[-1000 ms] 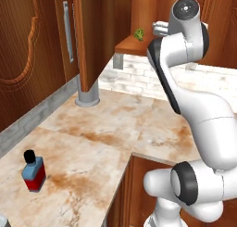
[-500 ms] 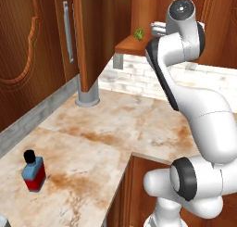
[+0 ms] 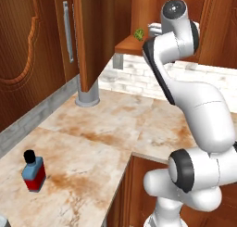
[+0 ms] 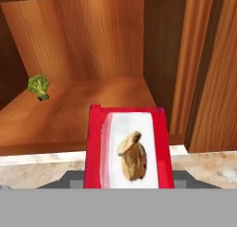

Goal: Pick the canned food and boxed food from the counter and place them in the cabinets closest to them.

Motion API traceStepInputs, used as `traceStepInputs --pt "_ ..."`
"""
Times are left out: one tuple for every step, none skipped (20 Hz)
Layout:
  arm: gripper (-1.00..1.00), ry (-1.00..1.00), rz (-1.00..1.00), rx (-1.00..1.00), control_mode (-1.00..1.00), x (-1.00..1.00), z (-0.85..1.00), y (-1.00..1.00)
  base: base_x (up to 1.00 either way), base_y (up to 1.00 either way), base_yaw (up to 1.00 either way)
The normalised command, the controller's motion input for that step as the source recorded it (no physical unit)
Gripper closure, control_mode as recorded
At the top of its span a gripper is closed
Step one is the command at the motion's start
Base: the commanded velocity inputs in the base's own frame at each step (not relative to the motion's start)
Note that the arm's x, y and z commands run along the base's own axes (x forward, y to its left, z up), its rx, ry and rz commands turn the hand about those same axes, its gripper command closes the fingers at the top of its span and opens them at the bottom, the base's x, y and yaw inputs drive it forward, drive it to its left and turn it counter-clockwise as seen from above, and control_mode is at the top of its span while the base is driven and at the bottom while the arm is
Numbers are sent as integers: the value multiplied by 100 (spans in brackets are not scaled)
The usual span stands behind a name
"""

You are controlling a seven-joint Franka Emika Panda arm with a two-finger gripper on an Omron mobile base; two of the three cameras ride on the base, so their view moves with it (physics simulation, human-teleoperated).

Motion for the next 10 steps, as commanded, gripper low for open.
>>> traceStepInputs --pt "100 7 -5 0 -100 33 0 -1 0 0 0" --pt "100 6 -5 0 -100 33 0 -1 0 0 0" --pt "100 6 -6 0 -100 32 0 -1 0 0 0" --pt "100 5 -6 0 -100 31 0 -3 0 0 0" --pt "100 5 -6 0 -100 31 0 -4 0 0 0" --pt "100 5 -6 0 -100 32 0 -4 0 0 0" --pt "100 5 -6 0 -100 33 0 -5 0 0 0" --pt "100 5 -6 0 -100 34 0 -7 0 0 0" --pt "100 5 -6 2 -100 35 0 -14 0 0 0" --pt "100 4 -6 4 -100 32 0 -18 0 0 0"
